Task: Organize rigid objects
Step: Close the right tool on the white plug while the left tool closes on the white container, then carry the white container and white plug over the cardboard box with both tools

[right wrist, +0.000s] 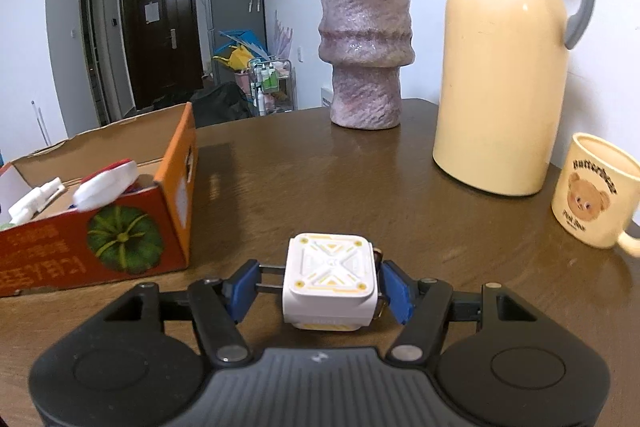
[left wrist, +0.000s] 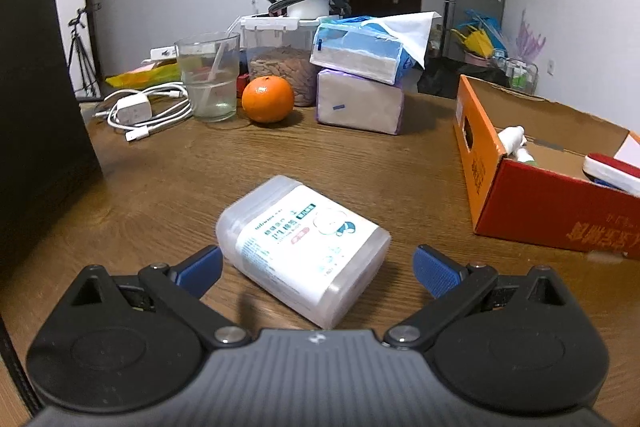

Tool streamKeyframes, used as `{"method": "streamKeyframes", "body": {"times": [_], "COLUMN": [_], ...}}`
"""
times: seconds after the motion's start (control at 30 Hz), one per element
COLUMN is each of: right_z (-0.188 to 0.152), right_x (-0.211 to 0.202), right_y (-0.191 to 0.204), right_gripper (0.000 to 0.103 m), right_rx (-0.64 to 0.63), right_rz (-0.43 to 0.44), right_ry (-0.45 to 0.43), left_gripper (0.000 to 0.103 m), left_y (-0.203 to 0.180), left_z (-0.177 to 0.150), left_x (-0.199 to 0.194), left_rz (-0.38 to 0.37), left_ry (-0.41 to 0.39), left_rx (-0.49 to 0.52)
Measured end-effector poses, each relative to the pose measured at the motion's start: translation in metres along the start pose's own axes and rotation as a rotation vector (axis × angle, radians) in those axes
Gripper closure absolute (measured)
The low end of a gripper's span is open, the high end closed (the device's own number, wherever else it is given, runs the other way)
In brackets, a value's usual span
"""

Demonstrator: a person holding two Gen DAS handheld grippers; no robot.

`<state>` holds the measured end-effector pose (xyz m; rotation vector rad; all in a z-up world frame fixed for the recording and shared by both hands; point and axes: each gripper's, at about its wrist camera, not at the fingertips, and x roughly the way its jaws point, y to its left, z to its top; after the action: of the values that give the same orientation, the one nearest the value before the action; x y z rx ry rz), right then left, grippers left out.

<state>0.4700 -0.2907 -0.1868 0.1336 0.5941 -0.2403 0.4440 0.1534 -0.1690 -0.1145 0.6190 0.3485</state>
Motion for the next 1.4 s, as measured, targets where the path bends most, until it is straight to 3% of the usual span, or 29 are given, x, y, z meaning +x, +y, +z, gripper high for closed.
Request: {"method": "streamKeyframes", "body": {"times": [0.43, 1.17, 1.33, 1.4], "right_z": [-0.028, -0.049, -0.051, -0.051], "right_x": [-0.038, -0.063, -0.067, -0.068], "right_y": [0.023, 0.044, 0.048, 0.049], "right_gripper": [0.038, 0.038, 0.038, 0.038], "right_rx": [0.006, 0.003, 0.000, -0.002], "right_rz": [-0.011, -0.026, -0.017, -0.013], "right_ry": [-0.006, -0.010, -0.012, -0.015], "left_gripper": [0.000, 0.000, 0.018, 0.019], "left_y": [0.010, 0.023, 0.024, 0.026], "left_z": [-0.002, 0.011, 0.011, 0.012], "left_x": [0.012, 0.039, 0.039, 0.038], "left_rz": [-0.094, -0.222, -0.230, -0.237], "left_ry": [-0.023, -0.017, -0.017, -0.018], "left_rx": [0.155, 0.263, 0.253, 0.245]}}
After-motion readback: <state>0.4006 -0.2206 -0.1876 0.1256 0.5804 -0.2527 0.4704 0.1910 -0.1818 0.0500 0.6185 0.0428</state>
